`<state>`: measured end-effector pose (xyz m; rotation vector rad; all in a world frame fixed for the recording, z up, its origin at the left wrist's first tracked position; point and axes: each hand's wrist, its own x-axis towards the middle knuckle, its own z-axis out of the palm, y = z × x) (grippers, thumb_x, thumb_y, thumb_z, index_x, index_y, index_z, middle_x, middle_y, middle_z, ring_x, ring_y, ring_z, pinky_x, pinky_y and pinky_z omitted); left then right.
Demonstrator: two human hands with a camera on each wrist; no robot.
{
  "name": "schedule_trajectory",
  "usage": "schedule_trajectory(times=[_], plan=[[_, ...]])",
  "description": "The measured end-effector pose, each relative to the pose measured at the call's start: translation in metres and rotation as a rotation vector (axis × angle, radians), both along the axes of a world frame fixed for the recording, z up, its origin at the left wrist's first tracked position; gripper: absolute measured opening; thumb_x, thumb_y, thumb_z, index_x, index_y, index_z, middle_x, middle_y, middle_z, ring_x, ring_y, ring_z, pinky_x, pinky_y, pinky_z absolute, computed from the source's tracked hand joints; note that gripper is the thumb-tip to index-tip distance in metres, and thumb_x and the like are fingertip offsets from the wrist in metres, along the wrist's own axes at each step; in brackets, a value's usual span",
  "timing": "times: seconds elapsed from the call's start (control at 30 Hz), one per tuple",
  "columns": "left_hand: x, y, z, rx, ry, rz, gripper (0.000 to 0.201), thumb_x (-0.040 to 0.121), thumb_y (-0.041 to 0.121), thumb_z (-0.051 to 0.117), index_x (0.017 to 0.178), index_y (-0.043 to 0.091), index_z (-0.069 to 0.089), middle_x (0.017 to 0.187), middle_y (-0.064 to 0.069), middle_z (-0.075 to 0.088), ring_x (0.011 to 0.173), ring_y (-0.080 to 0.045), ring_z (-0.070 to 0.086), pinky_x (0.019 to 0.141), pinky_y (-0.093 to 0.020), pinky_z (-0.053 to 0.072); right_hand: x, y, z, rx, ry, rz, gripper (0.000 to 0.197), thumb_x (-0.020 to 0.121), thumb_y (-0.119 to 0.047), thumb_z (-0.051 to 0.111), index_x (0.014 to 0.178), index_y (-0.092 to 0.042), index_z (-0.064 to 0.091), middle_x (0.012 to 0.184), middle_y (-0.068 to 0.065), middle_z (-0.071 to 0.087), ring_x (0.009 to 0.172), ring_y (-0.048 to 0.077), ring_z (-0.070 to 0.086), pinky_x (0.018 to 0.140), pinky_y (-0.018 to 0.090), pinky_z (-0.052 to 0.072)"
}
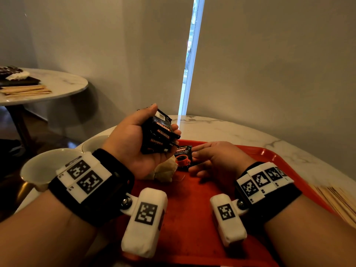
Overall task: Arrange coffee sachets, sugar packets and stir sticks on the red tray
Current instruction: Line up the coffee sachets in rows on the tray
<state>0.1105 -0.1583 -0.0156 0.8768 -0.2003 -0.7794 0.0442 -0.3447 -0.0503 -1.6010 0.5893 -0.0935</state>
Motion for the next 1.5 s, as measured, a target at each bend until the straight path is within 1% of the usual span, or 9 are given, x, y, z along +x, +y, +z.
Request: schedule_trajectory(times=[0.4, 0.73, 0.93, 1.03, 1.13, 1.23, 1.3, 1.37, 1.5], plan=[[-0.001, -0.001, -0.001, -0.012, 0.015, 0.0, 0.058, 0.092, 0.046, 0.058, 0.126, 0.0, 0.059, 0.1, -0.014, 0.069, 0.073, -0.023, 0.071, 0.064, -0.031, 0.059, 0.001, 0.001, 0.001, -0.003, -0.03, -0.024, 0.017, 0.094, 0.003, 0.058, 0.11, 0.007, 0.062, 0.09, 0.024, 0.064, 0.073, 0.032, 0.065, 0.066, 0.039, 0.055], [-0.002, -0.002, -0.002, 0.023, -0.017, 0.012, 0.054, 0.092, 0.046, 0.056, 0.12, 0.0, 0.063, 0.099, -0.014, 0.07, 0.076, -0.023, 0.07, 0.072, -0.033, 0.054, 0.003, -0.001, -0.002, -0.018, -0.037, -0.07, 0.023, 0.095, -0.008, 0.062, 0.114, 0.004, 0.062, 0.099, 0.02, 0.063, 0.067, 0.026, 0.066, 0.053, 0.033, 0.048], [-0.003, -0.003, -0.001, 0.038, -0.034, 0.017, 0.054, 0.093, 0.045, 0.056, 0.121, -0.001, 0.063, 0.098, -0.015, 0.071, 0.076, -0.024, 0.071, 0.074, -0.033, 0.054, 0.005, -0.005, -0.001, -0.005, -0.066, -0.07, 0.016, 0.094, -0.009, 0.063, 0.108, -0.001, 0.063, 0.091, 0.015, 0.066, 0.06, 0.022, 0.066, 0.048, 0.029, 0.048], [-0.003, -0.004, 0.0, 0.049, -0.055, 0.004, 0.053, 0.094, 0.043, 0.055, 0.124, 0.0, 0.062, 0.102, -0.014, 0.071, 0.076, -0.023, 0.072, 0.073, -0.032, 0.055, 0.003, -0.006, 0.011, -0.044, -0.19, -0.002, 0.016, 0.091, -0.011, 0.068, 0.107, -0.008, 0.068, 0.094, 0.012, 0.07, 0.065, 0.019, 0.065, 0.056, 0.03, 0.05], [-0.005, -0.004, 0.0, 0.047, -0.072, -0.041, 0.05, 0.095, 0.043, 0.053, 0.121, 0.001, 0.063, 0.105, -0.014, 0.069, 0.078, -0.023, 0.071, 0.073, -0.032, 0.055, -0.004, 0.0, 0.033, -0.072, -0.393, 0.134, 0.035, 0.071, -0.023, 0.077, 0.104, -0.015, 0.067, 0.102, 0.009, 0.067, 0.084, 0.02, 0.065, 0.064, 0.03, 0.051], [-0.006, -0.004, -0.001, 0.039, -0.081, -0.106, 0.047, 0.096, 0.045, 0.051, 0.114, 0.005, 0.065, 0.091, -0.012, 0.069, 0.07, -0.023, 0.069, 0.062, -0.031, 0.058, -0.013, 0.007, 0.047, -0.209, -0.451, 0.345, 0.061, 0.055, -0.031, 0.09, 0.108, -0.022, 0.061, 0.118, 0.007, 0.066, 0.1, 0.016, 0.07, 0.081, 0.035, 0.058], [-0.008, -0.004, -0.003, 0.036, -0.079, -0.158, 0.054, 0.096, 0.049, 0.051, 0.123, 0.003, 0.062, 0.088, -0.014, 0.067, 0.064, -0.024, 0.068, 0.054, -0.031, 0.056, -0.016, 0.014, 0.048, -0.296, -0.41, 0.458, 0.072, 0.047, -0.032, 0.092, 0.11, -0.027, 0.057, 0.123, 0.003, 0.065, 0.1, 0.018, 0.07, 0.083, 0.038, 0.058], [-0.011, -0.005, -0.004, 0.037, -0.092, -0.214, 0.062, 0.096, 0.051, 0.049, 0.131, 0.001, 0.058, 0.091, -0.017, 0.066, 0.066, -0.026, 0.068, 0.053, -0.032, 0.056, -0.016, 0.018, 0.045, -0.296, -0.378, 0.532, 0.072, 0.047, -0.025, 0.092, 0.108, -0.027, 0.056, 0.116, 0.001, 0.066, 0.094, 0.027, 0.072, 0.082, 0.045, 0.059], [-0.012, -0.007, -0.006, -0.008, -0.089, -0.245, 0.056, 0.095, 0.056, 0.047, 0.118, 0.007, 0.058, 0.083, -0.016, 0.062, 0.059, -0.024, 0.063, 0.052, -0.03, 0.054, -0.016, 0.019, 0.041, -0.306, -0.419, 0.523, 0.056, 0.057, -0.006, 0.09, 0.099, -0.022, 0.057, 0.104, 0.004, 0.068, 0.09, 0.034, 0.073, 0.084, 0.055, 0.059]])
